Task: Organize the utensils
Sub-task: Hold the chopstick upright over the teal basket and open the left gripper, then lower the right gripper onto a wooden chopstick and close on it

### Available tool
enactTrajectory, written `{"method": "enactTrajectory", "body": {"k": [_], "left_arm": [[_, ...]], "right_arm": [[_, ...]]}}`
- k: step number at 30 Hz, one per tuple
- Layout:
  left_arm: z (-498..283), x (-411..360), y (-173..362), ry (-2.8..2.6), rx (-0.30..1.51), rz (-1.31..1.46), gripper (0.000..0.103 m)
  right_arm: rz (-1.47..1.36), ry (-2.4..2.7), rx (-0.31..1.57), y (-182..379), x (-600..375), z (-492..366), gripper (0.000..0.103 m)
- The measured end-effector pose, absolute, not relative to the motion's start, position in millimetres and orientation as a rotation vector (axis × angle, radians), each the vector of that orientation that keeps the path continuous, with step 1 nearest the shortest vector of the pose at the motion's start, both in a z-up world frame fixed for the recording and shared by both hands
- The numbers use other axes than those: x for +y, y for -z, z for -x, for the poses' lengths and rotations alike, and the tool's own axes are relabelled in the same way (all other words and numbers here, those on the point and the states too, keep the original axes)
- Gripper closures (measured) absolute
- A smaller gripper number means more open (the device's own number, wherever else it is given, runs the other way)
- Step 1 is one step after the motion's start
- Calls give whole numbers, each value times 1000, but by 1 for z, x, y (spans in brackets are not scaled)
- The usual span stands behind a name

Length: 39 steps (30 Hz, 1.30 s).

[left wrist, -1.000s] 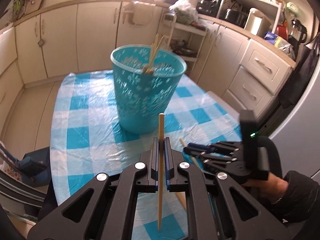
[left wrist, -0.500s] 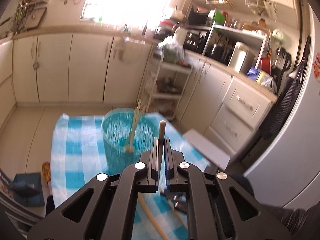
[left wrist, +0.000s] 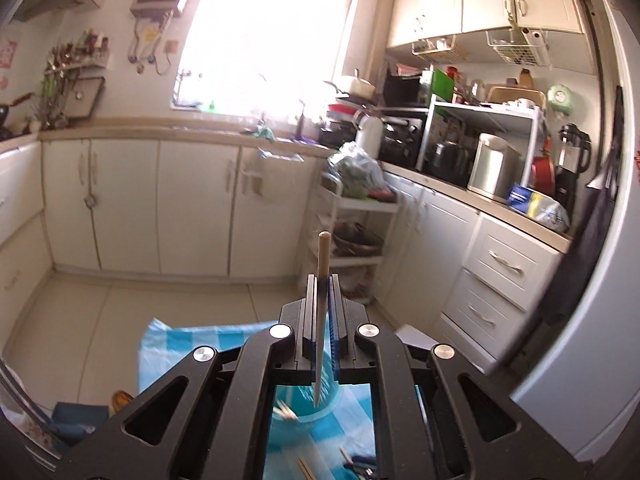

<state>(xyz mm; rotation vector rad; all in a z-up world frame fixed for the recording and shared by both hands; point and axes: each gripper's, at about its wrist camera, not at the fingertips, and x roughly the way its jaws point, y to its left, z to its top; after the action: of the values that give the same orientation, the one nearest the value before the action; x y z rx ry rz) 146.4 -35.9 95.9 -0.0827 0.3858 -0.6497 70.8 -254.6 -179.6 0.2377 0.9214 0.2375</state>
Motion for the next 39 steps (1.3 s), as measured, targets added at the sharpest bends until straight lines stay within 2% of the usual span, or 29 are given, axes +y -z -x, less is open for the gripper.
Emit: {"method": "enactTrajectory", "body": {"k": [7,21,22,23,26,27,34,39], "left_arm": [[-184,-60,-73,579,395,43,98],[-219,-83,27,508,609,-72,96],[-216,-80,29,505,611,-73,94],[-213,-78,31,501,611,-73,88],[-202,-61,36,463,605,-55,59],[-197,-52,39,445,600,-43,52],[-175,3,88,340,694,62,42],[-170,9,149,293,827,60,41]], "right_arm": [[-242,-243,921,180,-255,-71,85],[-244,-250,918,180,-254,-71,82],[-244,-250,918,180,-254,-71,82],[-244,-250,918,180,-254,-71,82],[-244,-250,918,180,-255,-71,82],[-243,-249,918,180,-254,-71,82],[-171,-221,913,179,-243,-69,80],[-68,-147,906,177,-225,-62,74]]}}
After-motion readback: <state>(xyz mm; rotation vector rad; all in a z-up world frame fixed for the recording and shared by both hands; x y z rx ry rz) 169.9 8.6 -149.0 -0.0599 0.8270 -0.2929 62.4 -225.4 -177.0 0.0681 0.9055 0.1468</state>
